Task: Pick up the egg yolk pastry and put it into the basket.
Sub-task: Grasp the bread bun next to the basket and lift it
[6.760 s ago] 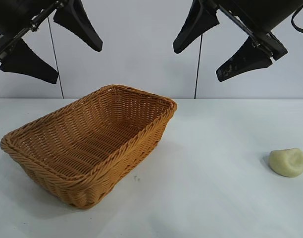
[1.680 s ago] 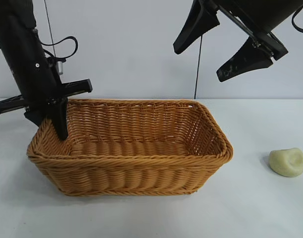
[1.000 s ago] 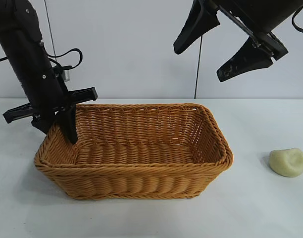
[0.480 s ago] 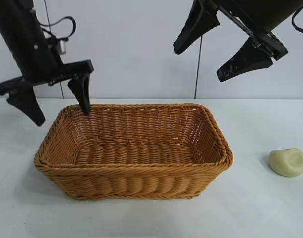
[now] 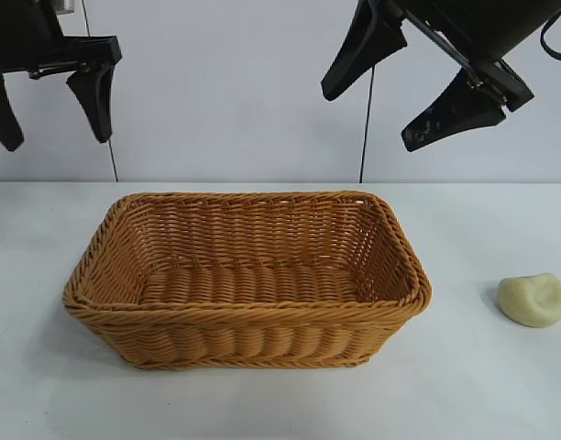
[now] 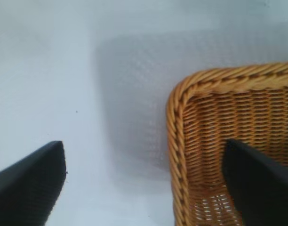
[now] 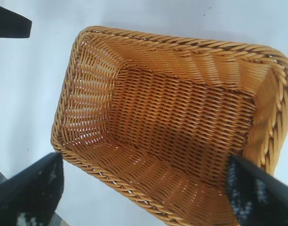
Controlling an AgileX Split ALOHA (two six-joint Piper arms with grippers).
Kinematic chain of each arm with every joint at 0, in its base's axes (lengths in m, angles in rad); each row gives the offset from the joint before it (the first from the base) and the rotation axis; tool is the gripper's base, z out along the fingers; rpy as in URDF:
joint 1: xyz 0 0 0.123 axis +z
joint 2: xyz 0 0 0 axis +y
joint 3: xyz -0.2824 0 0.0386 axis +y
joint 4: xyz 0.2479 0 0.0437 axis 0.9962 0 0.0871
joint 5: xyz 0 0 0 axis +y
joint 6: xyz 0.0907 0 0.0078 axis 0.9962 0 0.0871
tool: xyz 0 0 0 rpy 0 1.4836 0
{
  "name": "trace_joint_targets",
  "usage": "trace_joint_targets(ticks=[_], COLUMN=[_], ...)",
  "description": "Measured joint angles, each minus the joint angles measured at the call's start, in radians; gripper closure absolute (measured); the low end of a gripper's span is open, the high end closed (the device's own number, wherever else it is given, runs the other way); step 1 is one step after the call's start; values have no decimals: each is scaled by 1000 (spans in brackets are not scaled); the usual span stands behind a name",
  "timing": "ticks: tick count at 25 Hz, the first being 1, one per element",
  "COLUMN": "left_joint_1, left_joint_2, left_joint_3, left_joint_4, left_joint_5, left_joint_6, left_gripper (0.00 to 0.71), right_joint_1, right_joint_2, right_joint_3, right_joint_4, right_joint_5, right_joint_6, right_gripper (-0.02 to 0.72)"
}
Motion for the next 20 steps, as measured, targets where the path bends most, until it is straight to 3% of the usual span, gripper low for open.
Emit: trace_joint_targets(ticks=[6, 9, 20], left_joint_1=[15, 15, 15], left_joint_2=[-21, -83, -559], left_joint_3=[6, 68, 625], left_joint_4=[-5, -6, -3], left_joint_5=[2, 1, 4], left_joint_6=[10, 22, 76], left_gripper=[16, 16, 16], right_joint_1=[0, 0, 0], right_joint_2=[0, 0, 0], right_joint_3=[0, 0, 0], right_joint_4=[0, 0, 0], right_joint_5=[0, 0, 0], right_joint_6=[0, 0, 0], right_gripper=[62, 62, 62])
